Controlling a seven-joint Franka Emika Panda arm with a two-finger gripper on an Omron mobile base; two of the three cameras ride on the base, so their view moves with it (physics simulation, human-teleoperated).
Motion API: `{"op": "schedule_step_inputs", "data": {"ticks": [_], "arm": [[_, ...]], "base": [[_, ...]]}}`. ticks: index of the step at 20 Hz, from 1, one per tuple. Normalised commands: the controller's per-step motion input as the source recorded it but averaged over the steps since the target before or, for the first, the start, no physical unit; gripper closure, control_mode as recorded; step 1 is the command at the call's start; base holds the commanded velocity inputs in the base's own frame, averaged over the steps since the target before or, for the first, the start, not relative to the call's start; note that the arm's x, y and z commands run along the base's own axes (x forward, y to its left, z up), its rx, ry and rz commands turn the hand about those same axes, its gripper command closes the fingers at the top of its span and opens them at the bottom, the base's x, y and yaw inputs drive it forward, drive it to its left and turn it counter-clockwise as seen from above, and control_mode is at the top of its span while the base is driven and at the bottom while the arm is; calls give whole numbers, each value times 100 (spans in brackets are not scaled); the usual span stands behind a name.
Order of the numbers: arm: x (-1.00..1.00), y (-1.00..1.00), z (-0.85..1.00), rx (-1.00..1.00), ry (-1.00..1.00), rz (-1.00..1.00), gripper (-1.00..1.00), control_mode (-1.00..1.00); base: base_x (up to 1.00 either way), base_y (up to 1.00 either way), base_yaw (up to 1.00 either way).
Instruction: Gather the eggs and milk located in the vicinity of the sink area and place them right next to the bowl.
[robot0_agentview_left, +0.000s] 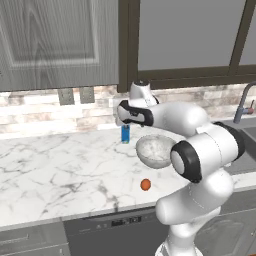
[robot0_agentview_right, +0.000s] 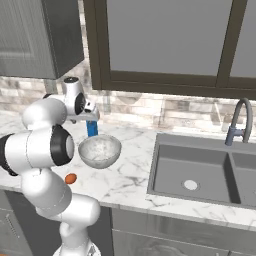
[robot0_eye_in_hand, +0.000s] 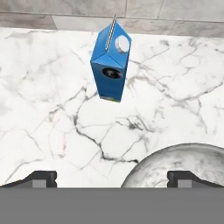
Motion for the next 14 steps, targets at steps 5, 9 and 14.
{"op": "schedule_step_inputs", "data": {"ticks": [5,9,14], "arm": [[13,0,-19,0,0,0,-100,-100],[9,0,-17,0,0,0,-100,-100],[15,0,-3,0,0,0,-100,-100]], "base": [[0,0,0],[0,0,0],[0,0,0]]}}
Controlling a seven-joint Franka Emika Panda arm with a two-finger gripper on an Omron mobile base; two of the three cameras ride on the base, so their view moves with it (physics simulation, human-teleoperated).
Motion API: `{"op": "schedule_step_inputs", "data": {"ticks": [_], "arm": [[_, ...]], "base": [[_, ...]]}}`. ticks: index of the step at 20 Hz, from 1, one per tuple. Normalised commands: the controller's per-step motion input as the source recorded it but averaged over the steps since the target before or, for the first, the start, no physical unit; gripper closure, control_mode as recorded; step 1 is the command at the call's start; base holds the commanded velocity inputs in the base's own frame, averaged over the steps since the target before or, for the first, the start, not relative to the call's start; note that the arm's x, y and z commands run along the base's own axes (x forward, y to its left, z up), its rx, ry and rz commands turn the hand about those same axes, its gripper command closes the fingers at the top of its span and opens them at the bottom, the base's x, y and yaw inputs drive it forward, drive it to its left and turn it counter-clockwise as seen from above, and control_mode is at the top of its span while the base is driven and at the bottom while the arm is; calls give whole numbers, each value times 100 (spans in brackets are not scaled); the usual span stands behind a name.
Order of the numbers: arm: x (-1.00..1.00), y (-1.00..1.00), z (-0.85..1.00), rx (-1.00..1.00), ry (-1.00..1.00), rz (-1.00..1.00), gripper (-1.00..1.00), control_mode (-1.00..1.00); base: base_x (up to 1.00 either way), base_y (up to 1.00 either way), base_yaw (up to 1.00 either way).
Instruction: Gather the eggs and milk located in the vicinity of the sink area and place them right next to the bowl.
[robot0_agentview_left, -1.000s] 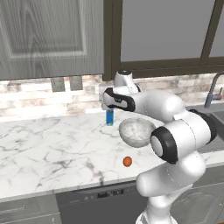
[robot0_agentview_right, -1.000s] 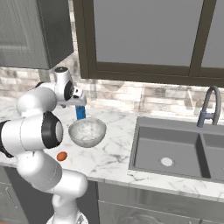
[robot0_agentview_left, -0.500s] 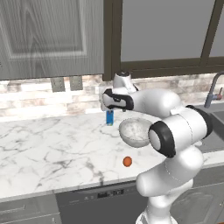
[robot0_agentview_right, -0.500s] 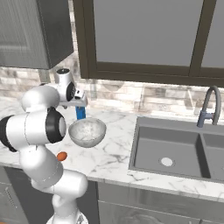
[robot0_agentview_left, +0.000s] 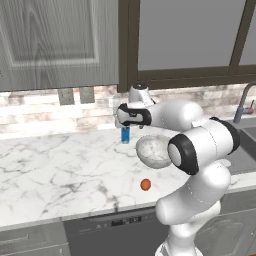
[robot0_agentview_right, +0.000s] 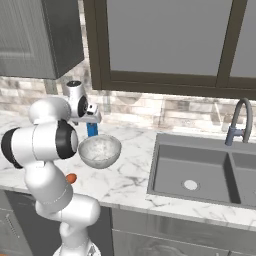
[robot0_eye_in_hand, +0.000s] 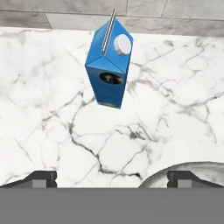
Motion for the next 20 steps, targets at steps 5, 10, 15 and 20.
{"op": "schedule_step_inputs", "data": {"ticks": [5,10,15,20], "arm": [[15,0,0,0,0,0,-100,-100],[4,0,0,0,0,0,-100,-100],[5,0,0,0,0,0,-100,-100],[10,0,0,0,0,0,-100,-100]], "base": [[0,0,0],[0,0,0],[0,0,0],[0,0,0]]}}
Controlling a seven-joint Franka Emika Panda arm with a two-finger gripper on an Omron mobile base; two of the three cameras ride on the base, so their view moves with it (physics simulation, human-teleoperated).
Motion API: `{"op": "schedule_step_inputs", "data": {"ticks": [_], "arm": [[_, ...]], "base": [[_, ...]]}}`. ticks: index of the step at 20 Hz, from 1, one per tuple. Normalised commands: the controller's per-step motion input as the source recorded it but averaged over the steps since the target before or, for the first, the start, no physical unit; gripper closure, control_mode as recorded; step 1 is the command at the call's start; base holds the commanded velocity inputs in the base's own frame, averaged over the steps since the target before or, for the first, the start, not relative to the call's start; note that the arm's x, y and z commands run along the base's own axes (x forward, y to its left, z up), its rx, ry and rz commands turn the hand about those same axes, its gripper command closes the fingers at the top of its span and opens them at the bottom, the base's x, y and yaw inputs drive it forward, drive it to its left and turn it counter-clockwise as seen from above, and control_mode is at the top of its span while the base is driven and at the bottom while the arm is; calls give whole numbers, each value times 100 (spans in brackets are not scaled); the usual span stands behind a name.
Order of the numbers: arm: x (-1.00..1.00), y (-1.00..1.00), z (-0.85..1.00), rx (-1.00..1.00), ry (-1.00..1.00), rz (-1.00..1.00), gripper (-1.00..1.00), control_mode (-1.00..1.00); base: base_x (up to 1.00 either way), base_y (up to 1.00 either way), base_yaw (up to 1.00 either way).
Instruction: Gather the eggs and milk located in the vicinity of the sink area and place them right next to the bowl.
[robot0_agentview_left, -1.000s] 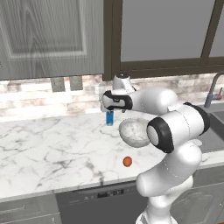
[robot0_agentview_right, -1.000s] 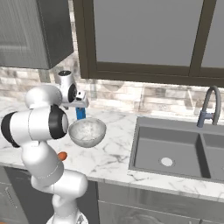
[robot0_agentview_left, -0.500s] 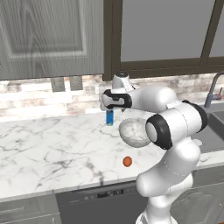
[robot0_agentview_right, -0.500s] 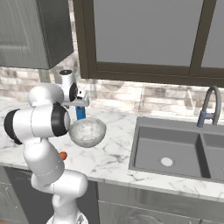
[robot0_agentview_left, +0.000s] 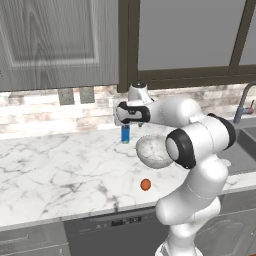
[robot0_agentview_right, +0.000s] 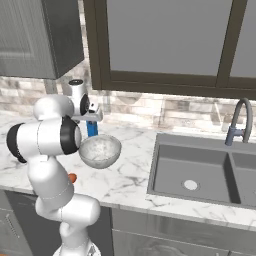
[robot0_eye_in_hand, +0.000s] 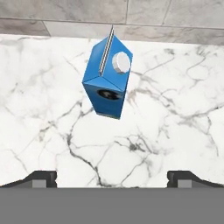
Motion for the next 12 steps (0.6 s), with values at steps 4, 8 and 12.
{"op": "schedule_step_inputs", "data": {"ticks": [4,8,12], "arm": [[14,0,0,0,0,0,-100,-100],[9,1,0,0,0,0,-100,-100],[1,3,-1,0,0,0,-100,-100]], "base": [[0,0,0],[0,0,0],[0,0,0]]}}
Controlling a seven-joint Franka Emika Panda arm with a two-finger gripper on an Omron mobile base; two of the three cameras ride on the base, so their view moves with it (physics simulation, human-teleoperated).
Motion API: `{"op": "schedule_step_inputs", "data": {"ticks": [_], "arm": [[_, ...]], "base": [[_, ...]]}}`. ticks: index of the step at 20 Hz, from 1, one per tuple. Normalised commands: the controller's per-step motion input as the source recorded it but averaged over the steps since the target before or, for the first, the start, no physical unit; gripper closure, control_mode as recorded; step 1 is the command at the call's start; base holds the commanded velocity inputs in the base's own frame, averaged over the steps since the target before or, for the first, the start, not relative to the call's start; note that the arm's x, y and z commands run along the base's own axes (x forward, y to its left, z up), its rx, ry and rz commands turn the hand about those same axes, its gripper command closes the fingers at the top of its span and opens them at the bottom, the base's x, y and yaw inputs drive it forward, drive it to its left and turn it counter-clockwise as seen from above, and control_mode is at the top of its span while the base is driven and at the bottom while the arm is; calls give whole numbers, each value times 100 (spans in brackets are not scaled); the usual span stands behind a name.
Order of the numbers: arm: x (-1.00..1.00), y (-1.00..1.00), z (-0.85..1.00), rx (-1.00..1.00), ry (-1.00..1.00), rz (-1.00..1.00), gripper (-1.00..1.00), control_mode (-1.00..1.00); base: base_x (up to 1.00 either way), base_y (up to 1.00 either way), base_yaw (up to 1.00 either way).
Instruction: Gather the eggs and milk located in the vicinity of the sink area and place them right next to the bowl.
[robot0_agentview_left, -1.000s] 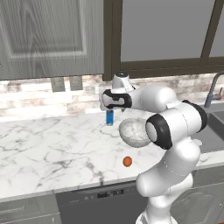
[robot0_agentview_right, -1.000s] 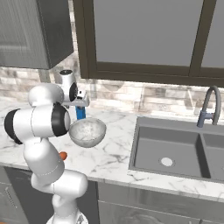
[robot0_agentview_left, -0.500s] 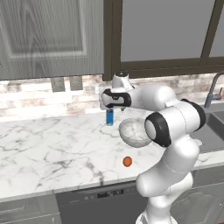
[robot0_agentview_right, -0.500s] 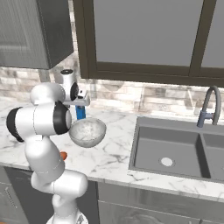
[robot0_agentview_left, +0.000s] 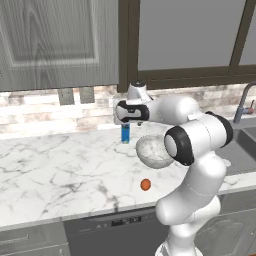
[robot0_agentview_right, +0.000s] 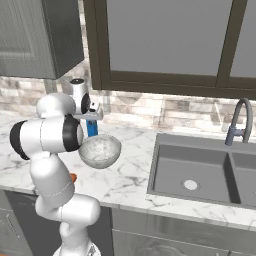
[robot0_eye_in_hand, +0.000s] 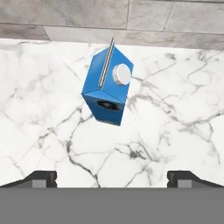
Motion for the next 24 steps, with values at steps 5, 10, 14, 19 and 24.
{"op": "schedule_step_inputs", "data": {"ticks": [5,10,14,19,24], "arm": [[2,9,-4,0,0,0,-100,-100],[13,4,-9,0,0,0,-100,-100],[29,0,-11,0,0,0,-100,-100],[31,0,-4,0,0,0,-100,-100],[26,0,-7,0,0,0,-100,-100]], "base": [[0,0,0],[0,0,0],[0,0,0],[0,0,0],[0,0,0]]}}
